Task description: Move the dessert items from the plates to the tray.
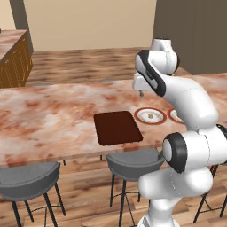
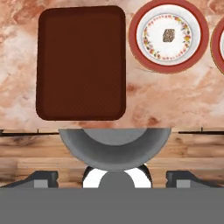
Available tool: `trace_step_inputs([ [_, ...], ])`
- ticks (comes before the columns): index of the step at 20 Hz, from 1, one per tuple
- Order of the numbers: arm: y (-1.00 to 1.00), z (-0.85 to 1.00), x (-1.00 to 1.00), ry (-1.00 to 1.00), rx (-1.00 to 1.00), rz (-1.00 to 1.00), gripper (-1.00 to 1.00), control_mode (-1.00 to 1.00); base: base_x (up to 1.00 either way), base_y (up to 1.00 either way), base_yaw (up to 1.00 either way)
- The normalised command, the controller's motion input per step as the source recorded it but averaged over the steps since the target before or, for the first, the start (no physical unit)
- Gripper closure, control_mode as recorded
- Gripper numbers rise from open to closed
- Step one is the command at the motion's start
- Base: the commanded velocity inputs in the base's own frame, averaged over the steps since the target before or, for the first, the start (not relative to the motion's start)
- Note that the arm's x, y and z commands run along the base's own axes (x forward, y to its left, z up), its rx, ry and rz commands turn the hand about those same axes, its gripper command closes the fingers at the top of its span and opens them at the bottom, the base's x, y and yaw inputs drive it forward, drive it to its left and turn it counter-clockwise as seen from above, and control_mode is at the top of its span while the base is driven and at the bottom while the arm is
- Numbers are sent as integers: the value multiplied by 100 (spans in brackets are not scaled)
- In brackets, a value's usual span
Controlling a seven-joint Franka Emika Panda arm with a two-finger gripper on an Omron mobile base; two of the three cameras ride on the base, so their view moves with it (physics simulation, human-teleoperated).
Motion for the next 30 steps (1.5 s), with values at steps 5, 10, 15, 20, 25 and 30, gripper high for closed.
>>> trace_step_inputs([
  [5,-21,-31,32,-5,-5,0,-100,-100,0,0,0],
  [10,-67,-45,52,-2,-4,0,-100,-100,0,0,0],
  [15,-28,-35,47,-9,-5,0,-100,-100,0,0,0],
  [20,-3,-9,71,3,-1,0,-100,-100,0,0,0],
  [25,1,0,49,1,0,-1,-100,-100,0,0,0],
  [30,0,0,13,0,0,0,-100,-100,0,0,0],
])
